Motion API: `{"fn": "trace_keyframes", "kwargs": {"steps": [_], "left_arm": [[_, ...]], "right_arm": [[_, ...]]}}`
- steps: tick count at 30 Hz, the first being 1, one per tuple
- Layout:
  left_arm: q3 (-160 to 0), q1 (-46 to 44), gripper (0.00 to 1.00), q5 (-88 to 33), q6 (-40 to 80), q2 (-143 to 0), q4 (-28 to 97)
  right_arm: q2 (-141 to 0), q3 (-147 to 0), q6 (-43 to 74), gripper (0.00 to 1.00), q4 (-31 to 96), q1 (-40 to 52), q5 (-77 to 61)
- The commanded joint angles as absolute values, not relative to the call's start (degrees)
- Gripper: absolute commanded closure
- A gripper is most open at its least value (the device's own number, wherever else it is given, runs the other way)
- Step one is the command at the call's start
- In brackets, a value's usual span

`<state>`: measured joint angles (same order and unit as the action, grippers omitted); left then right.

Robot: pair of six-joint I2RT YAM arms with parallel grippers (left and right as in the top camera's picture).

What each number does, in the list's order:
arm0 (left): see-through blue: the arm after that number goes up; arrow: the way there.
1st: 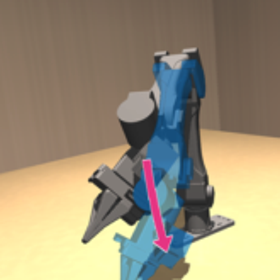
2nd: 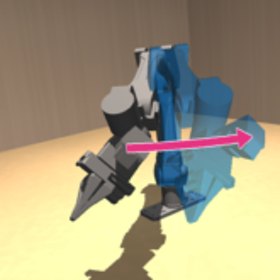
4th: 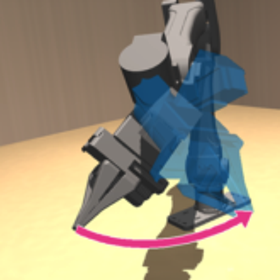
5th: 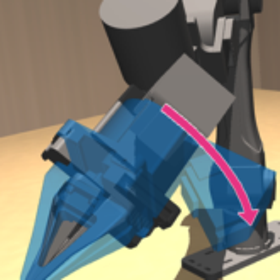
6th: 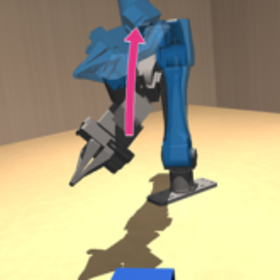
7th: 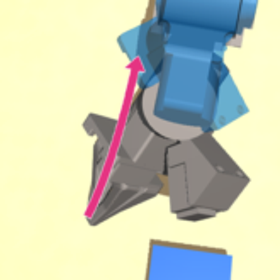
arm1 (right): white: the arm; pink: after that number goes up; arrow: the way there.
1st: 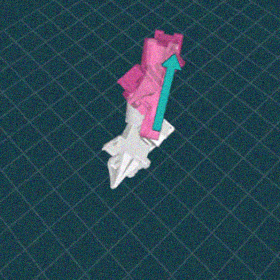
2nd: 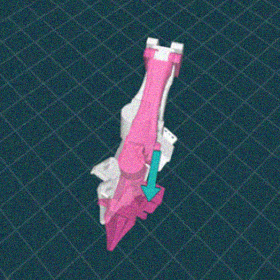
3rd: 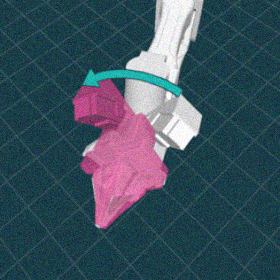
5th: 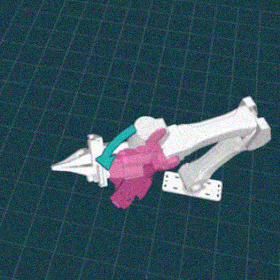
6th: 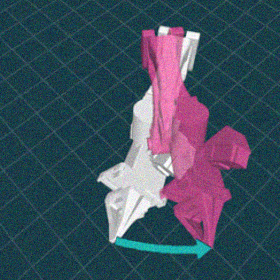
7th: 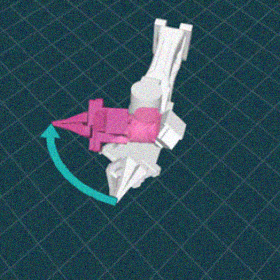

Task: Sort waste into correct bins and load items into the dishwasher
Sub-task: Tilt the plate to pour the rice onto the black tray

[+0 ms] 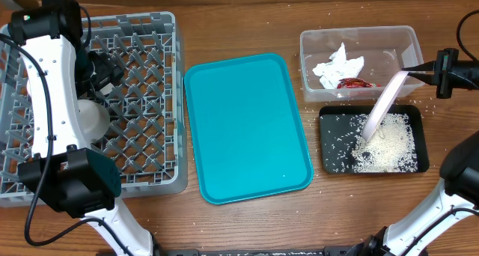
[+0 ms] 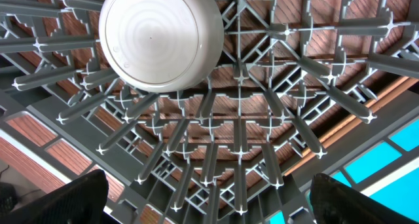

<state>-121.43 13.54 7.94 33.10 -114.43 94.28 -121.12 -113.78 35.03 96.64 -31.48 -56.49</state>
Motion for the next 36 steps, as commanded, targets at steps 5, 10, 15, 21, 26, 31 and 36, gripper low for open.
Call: {"fn": "trace_keyframes", "kwargs": {"steps": [5,10,15,21,26,31,36], "left_arm": [[-122.13,13.50,0.00,7.68,33.43,-112.75,94.19],[-122.13,13.50,0.00,7.68,33.43,-112.75,94.19],[-122.13,13.50,0.00,7.66,33.43,-112.77,94.19],[-122.13,13.50,0.00,7.66,33.43,-112.75,94.19],[-122.13,13.50,0.00,7.66,33.43,-112.75,94.19],[-122.13,13.50,0.00,7.68,33.43,-112.75,94.19],[-122.13,13.50,0.00,7.66,33.43,-112.75,94.19]], "right_arm": [[-118.67,-113.51,34.48,0.96,96.33,-32.32,-57.14],[-118.74,-113.49,33.95,0.96,97.01,-34.50,-59.13],[-118.91,-112.81,32.91,0.96,96.90,-36.51,-59.72],[-119.83,-112.33,32.42,0.96,96.31,-37.63,-58.92],[-119.83,-112.20,31.00,0.96,95.81,-37.63,-60.03],[-119.83,-112.18,27.16,0.96,96.16,-37.63,-63.44],[-118.87,-112.18,15.44,0.96,97.10,-36.53,-73.41]]}}
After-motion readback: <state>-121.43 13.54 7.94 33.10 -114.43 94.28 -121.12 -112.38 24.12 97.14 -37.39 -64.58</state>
